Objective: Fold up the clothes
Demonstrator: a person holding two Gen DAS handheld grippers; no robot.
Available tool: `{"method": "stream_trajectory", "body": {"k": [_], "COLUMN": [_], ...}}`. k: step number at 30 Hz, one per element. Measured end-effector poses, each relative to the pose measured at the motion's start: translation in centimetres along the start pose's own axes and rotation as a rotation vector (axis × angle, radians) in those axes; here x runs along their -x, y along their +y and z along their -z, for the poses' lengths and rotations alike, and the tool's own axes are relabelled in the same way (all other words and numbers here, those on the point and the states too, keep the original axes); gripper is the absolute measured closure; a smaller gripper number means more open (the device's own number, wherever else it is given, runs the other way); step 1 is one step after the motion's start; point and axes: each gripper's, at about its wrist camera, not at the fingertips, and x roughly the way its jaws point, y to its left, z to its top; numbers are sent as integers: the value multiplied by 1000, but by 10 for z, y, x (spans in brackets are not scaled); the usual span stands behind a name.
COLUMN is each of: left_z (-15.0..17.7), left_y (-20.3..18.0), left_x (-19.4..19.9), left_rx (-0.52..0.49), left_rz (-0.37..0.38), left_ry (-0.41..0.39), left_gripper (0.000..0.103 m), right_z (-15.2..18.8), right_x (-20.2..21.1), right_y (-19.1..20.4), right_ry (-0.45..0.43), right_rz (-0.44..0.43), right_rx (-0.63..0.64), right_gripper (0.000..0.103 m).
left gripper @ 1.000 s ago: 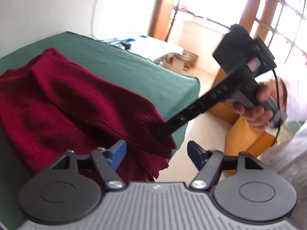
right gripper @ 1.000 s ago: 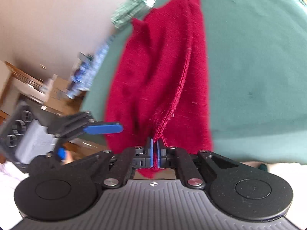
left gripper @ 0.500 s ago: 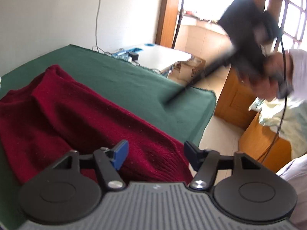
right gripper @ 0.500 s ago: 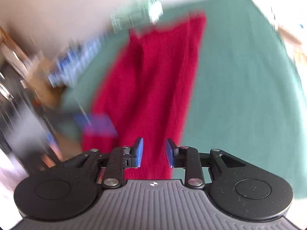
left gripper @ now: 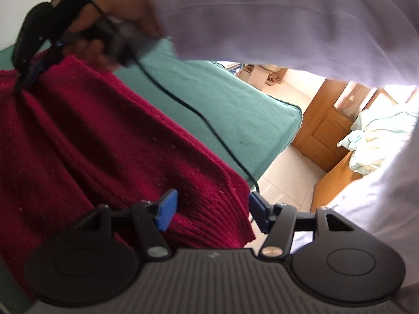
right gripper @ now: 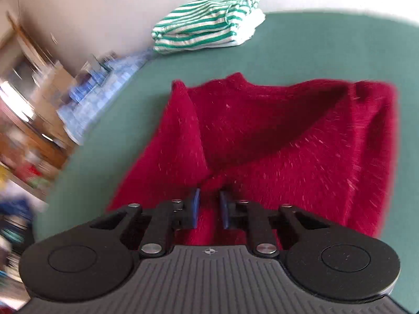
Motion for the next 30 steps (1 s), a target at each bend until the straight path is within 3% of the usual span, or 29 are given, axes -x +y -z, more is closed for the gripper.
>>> {"method": "stream_trajectory", "body": {"k": [2, 6, 10, 13, 16, 18, 22, 23, 27, 28, 30], "left_z": [0, -5, -24, -39, -46, -43, -40, -40, -41, -41, -41], "left_y": [0, 4, 10, 13, 8, 6, 8, 11, 16, 16, 15], "left_x": [0, 1, 4, 10, -5, -18, -23, -23, -26, -26, -27], "left_rx": [20, 54, 64, 29, 0, 0, 25, 38, 65, 66, 65], "left_rz": [-2, 13, 43, 57, 90, 115, 129, 137, 162, 164, 166], "left_ry": [2, 30, 69, 52, 96, 146, 154, 155, 163, 165, 168], "left_gripper": [39, 39, 46, 45, 45, 45, 44, 44, 43, 42, 41], "right_z": [-4, -9, -18, -27, -33, -38, -45, -47, -46, -45, -46], "right_x": [0, 37, 73, 67, 55, 55, 65, 65, 53, 51, 48], "right_y": [-15, -33, -57, -80, -91, -93, -98, -103, -114, -113, -108], "right_ry": [-17, -45, -141, -143, -134, -132, -173, -172, -123, -113, -99], "right_rz": [-43, -118, 71, 85, 95, 95, 127, 137, 36, 29, 71], "right_rx": [-58, -144, -131, -146, -160, -146, -125, -136, -208, -210, -165], "right_gripper": [94, 87, 71, 70, 76, 102, 102, 97, 78, 78, 95]}}
